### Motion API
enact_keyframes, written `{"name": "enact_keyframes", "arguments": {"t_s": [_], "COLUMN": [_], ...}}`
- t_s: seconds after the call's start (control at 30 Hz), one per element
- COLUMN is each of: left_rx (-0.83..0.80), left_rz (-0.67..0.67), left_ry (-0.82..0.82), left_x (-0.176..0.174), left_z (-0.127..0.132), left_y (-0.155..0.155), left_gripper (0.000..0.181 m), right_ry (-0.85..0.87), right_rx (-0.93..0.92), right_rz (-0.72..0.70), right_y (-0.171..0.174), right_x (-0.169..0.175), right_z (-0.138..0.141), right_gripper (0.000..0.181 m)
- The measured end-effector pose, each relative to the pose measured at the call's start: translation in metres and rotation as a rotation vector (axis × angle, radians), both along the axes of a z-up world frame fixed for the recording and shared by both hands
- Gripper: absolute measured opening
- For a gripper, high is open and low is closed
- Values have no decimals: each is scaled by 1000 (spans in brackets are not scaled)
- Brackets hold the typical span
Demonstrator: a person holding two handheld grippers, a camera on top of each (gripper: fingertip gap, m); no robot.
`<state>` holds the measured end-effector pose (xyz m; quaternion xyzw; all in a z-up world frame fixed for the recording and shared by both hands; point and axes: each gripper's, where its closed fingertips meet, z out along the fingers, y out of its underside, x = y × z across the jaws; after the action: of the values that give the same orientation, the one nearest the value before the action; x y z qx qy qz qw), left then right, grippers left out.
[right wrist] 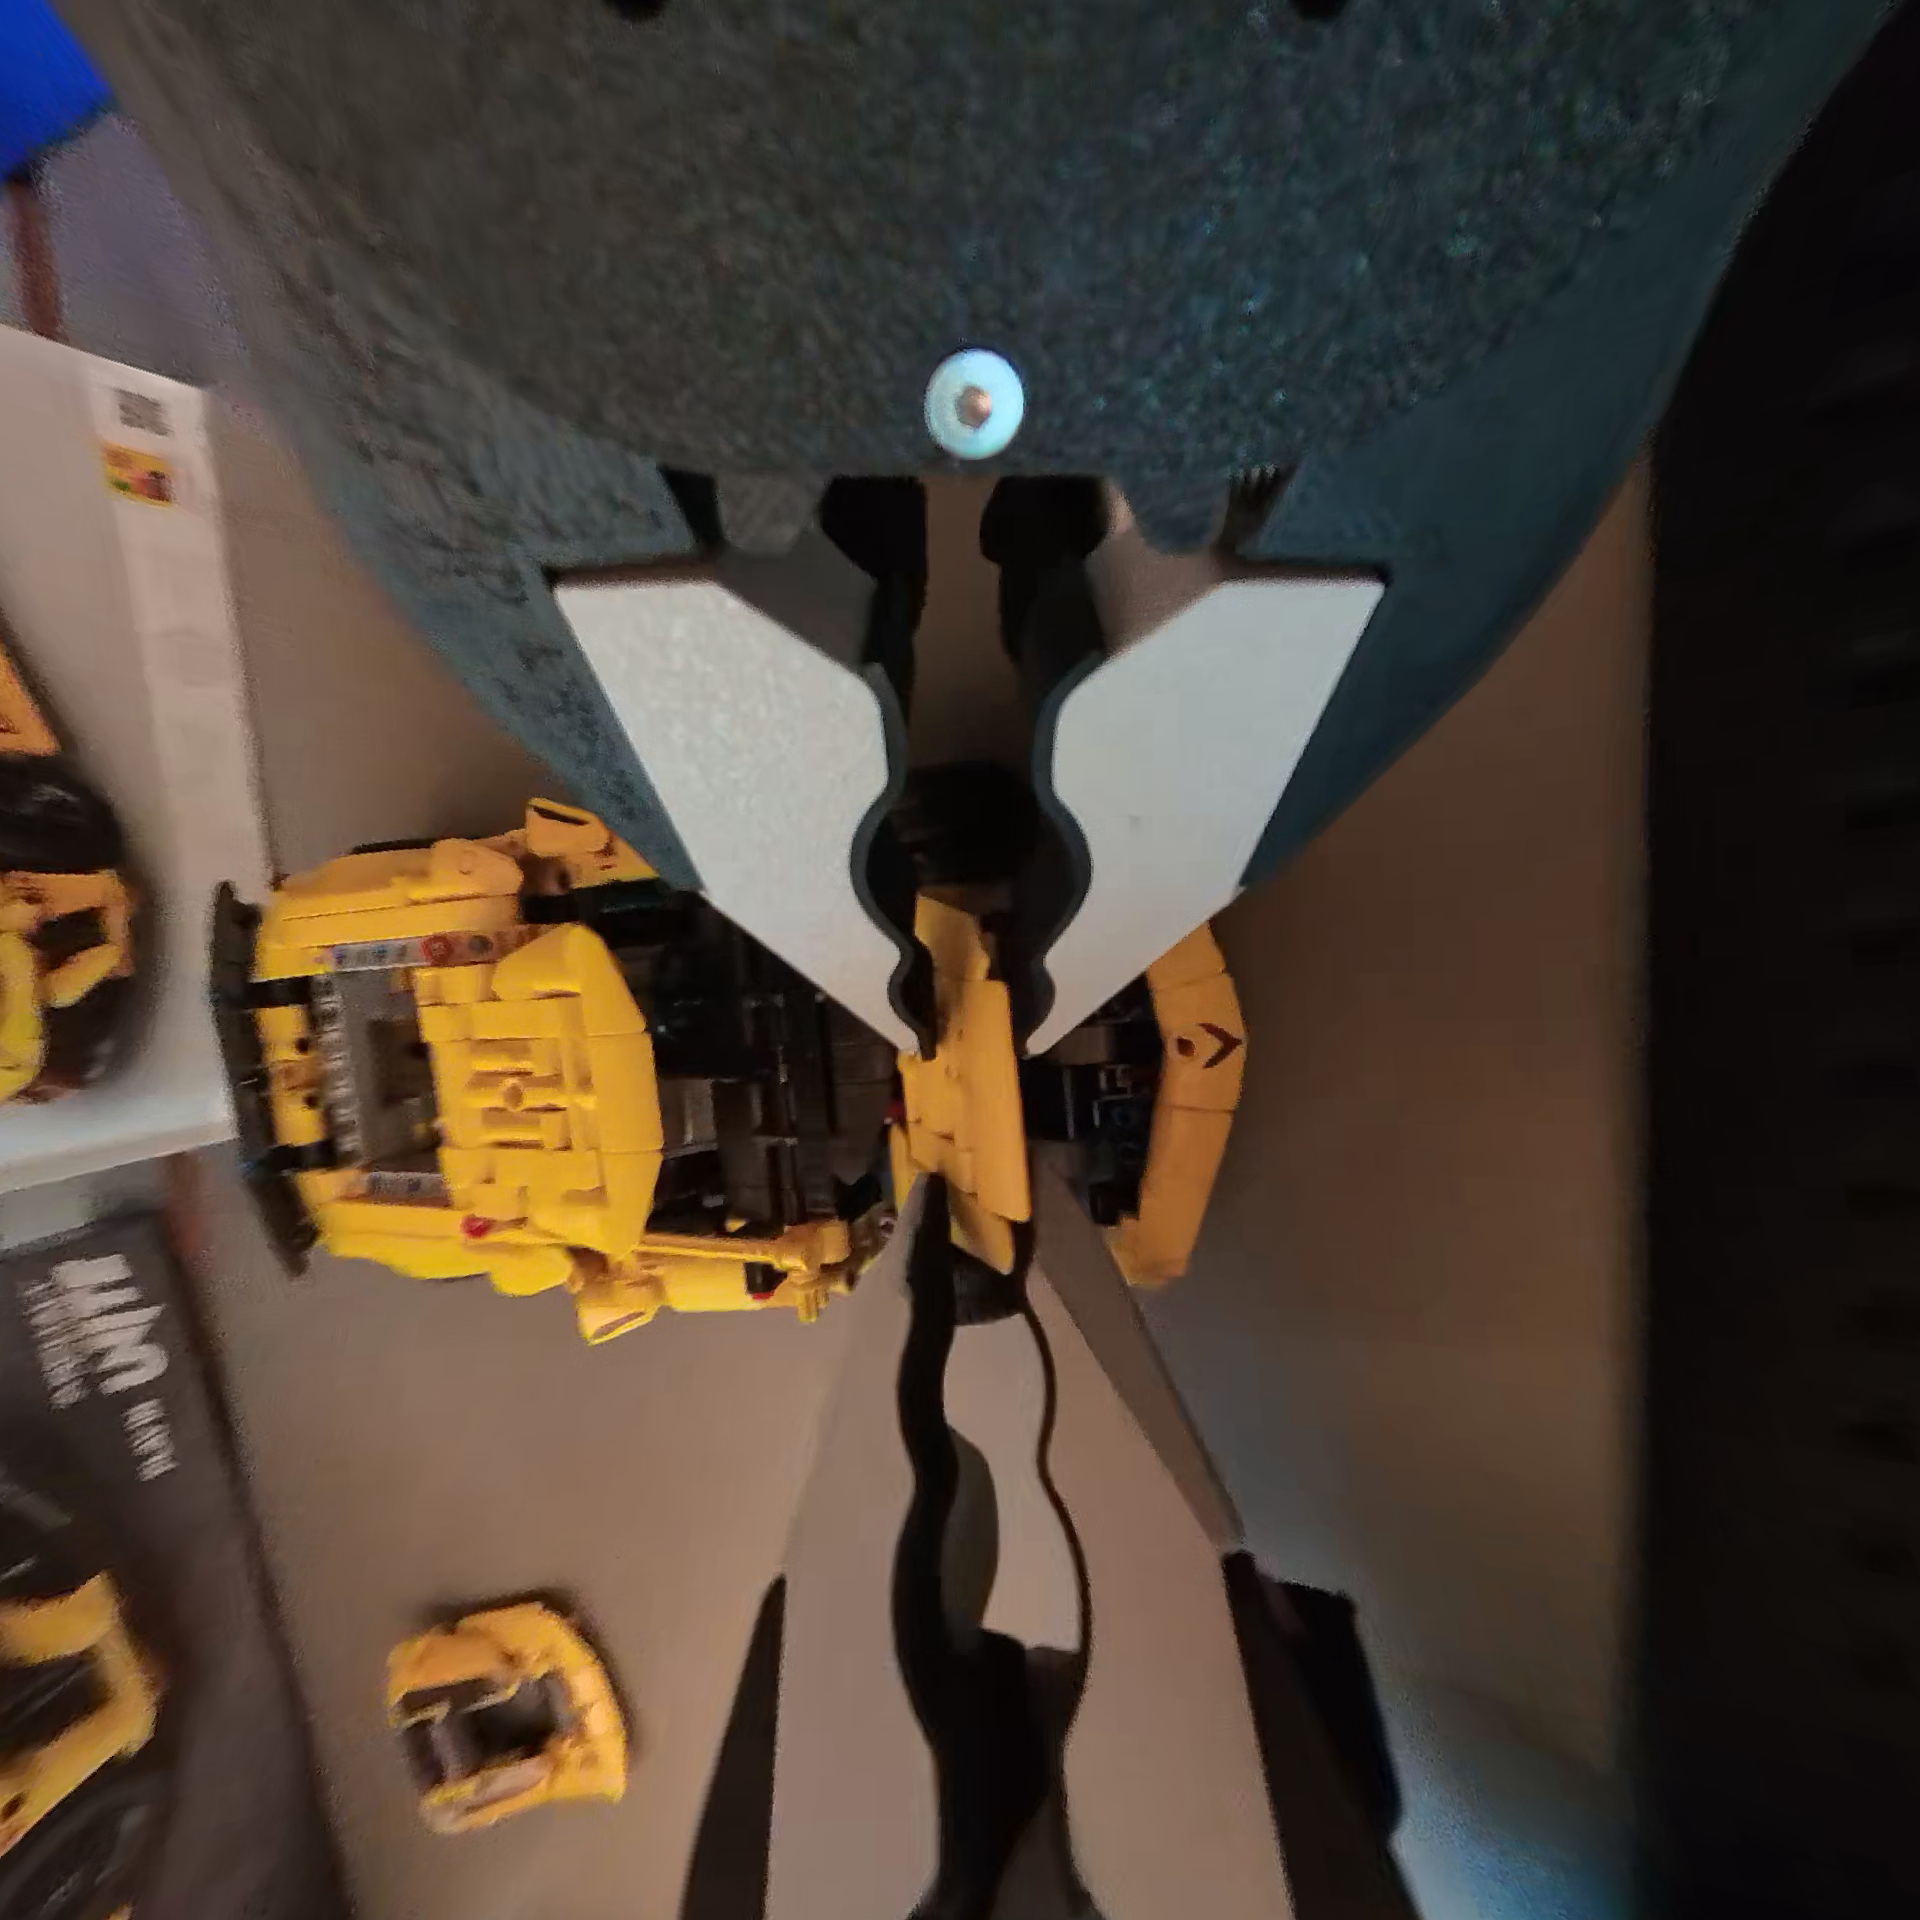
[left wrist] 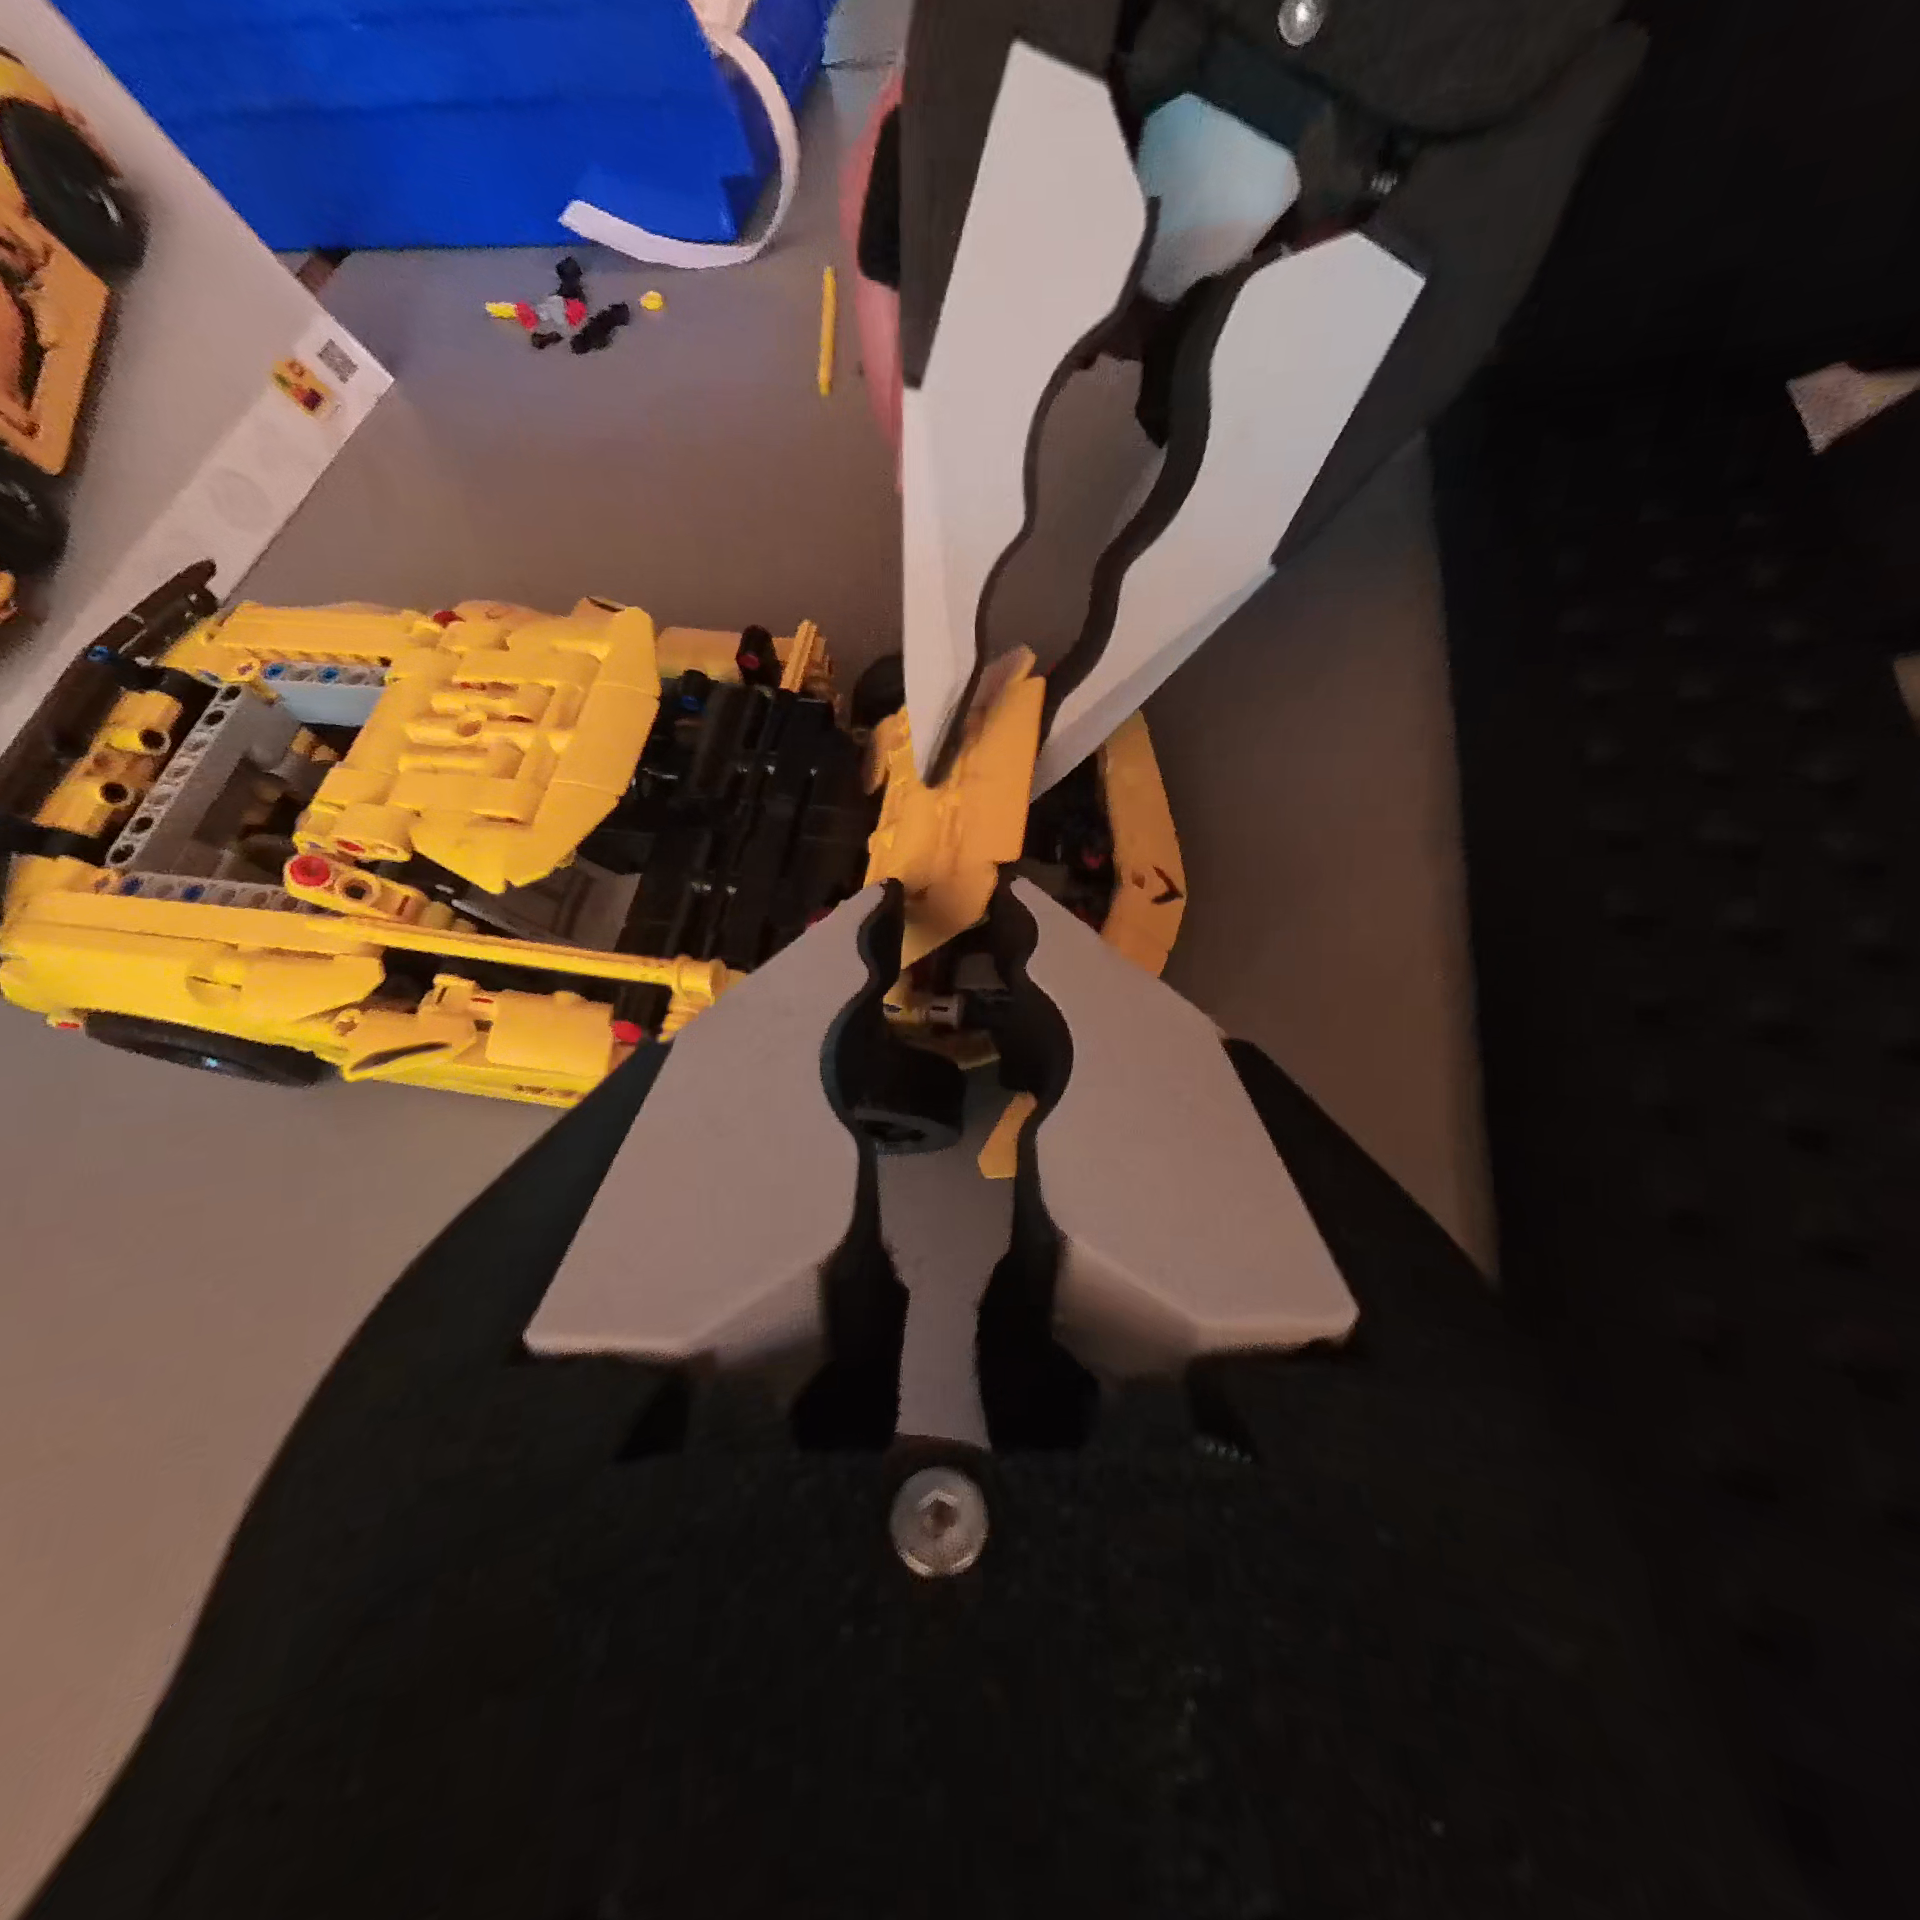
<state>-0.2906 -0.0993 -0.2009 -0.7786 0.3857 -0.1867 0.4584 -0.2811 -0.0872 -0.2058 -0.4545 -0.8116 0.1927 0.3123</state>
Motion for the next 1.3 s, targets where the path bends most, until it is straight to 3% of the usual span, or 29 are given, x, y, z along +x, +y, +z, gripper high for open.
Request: {"name": "enact_keyframes", "arguments": {"t_s": [0.17,0.3,0.7,0.93,1.03,1.2,1.3], "left_rx": [-23,79,-12,-16,-32,-14,-28], "left_rz": [58,165,196,196,194,184,184], "left_ry": [-141,-94,-35,98,83,102,90], "left_x": [-18,-35,-36,-38,-38,-38,-38], "left_z": [4,4,-25,-43,-43,-43,-44], "left_y": [-8,-2,9,13,13,12,12], "left_gripper": [33,44,46,44,43,43,43], "right_ry": [-56,-35,-32,10,1,93,16], "right_rx": [-250,-375,-582,-385,-185,202,52], "right_rz": [-75,-103,-110,-102,-108,-82,-135], "right_y": [14,19,12,10,9,15,16], "right_x": [-8,-7,-4,-1,-2,-18,-18], "right_z": [11,17,10,2,-6,-5,-5], "right_gripper": [14,14,14,18,41,11,12]}}
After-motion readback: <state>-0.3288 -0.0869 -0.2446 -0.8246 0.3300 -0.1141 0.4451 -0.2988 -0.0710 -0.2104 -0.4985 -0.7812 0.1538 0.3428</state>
